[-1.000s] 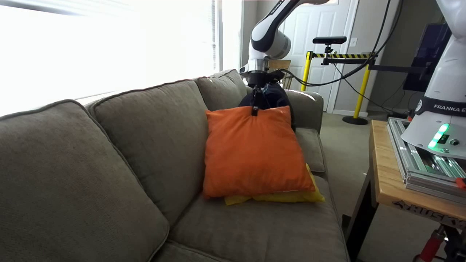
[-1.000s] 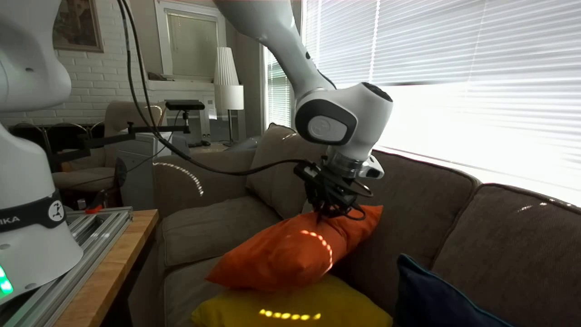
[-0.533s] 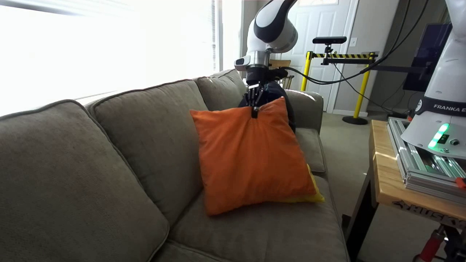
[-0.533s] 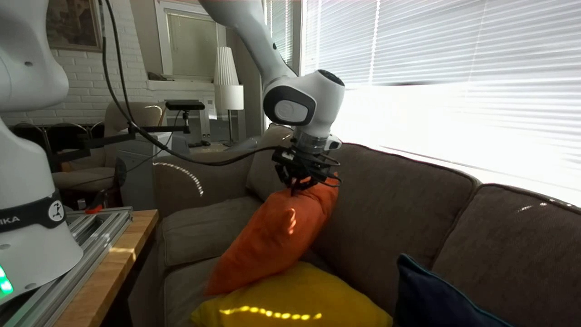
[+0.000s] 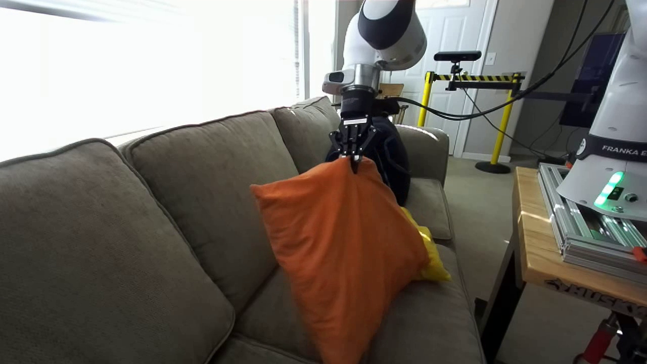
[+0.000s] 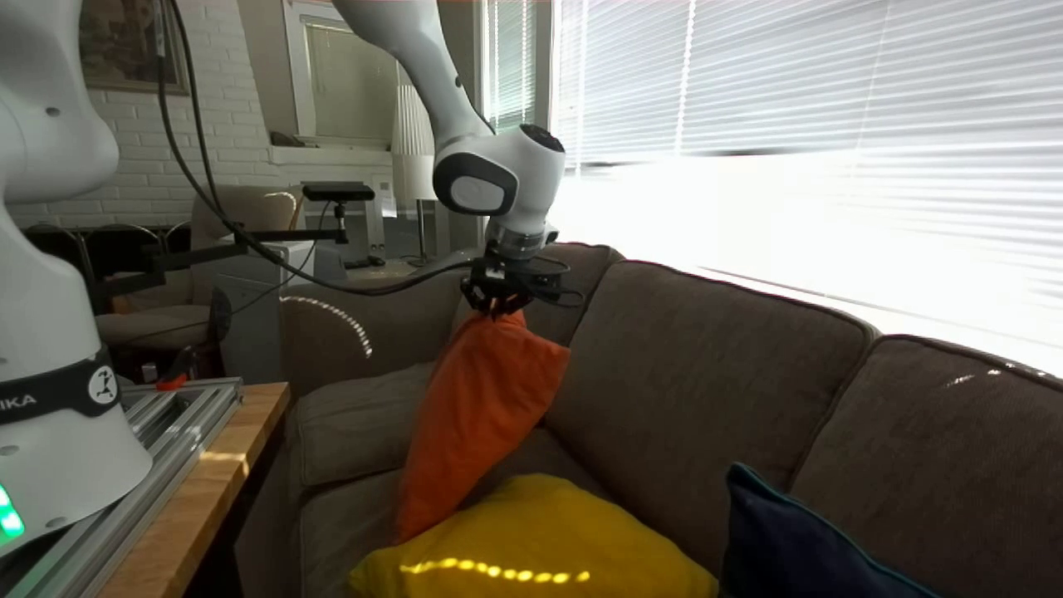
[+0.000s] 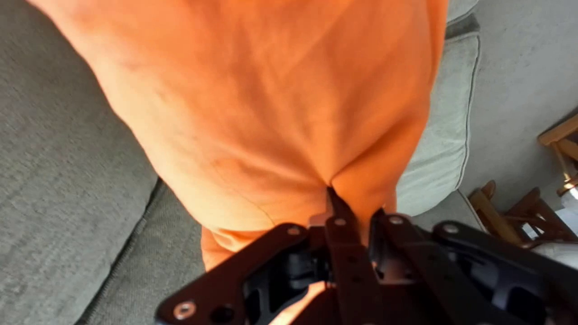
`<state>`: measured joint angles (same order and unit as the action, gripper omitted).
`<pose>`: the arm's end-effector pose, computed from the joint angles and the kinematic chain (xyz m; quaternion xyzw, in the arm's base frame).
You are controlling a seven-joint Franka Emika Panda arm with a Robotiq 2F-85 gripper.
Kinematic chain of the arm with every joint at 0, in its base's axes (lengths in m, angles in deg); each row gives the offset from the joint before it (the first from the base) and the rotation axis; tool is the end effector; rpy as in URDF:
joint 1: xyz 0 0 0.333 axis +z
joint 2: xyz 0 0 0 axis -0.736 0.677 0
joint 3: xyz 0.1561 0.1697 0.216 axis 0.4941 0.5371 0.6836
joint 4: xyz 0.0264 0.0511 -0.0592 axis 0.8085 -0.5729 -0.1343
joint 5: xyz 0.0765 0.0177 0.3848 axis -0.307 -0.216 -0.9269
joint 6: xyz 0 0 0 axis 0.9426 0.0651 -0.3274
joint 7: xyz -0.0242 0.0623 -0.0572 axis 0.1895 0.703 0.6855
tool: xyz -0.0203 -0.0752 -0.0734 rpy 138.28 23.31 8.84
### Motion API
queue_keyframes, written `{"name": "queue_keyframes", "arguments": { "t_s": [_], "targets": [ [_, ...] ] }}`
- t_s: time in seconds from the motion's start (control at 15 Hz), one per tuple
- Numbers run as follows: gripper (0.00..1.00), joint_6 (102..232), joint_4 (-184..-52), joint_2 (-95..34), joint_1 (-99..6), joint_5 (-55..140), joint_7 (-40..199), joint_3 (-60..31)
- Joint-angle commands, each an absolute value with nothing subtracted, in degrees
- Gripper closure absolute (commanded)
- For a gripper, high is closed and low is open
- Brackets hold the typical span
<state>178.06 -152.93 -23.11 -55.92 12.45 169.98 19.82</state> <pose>0.5060 0.2030 0.2073 -0.7297 -0.6435 -0.0917 0.2122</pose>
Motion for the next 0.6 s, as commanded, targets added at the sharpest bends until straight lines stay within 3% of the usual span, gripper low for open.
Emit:
{"name": "queue_keyframes", "arguments": {
  "t_s": [0.0, 0.53],
  "targets": [
    [0.98, 183.52, -155.04, -24.33, -55.6, -0.5, 177.88, 24.98],
    [0.98, 197.85, -152.7, -19.36, -51.73, -17.27, 193.0, 30.77]
  ]
}}
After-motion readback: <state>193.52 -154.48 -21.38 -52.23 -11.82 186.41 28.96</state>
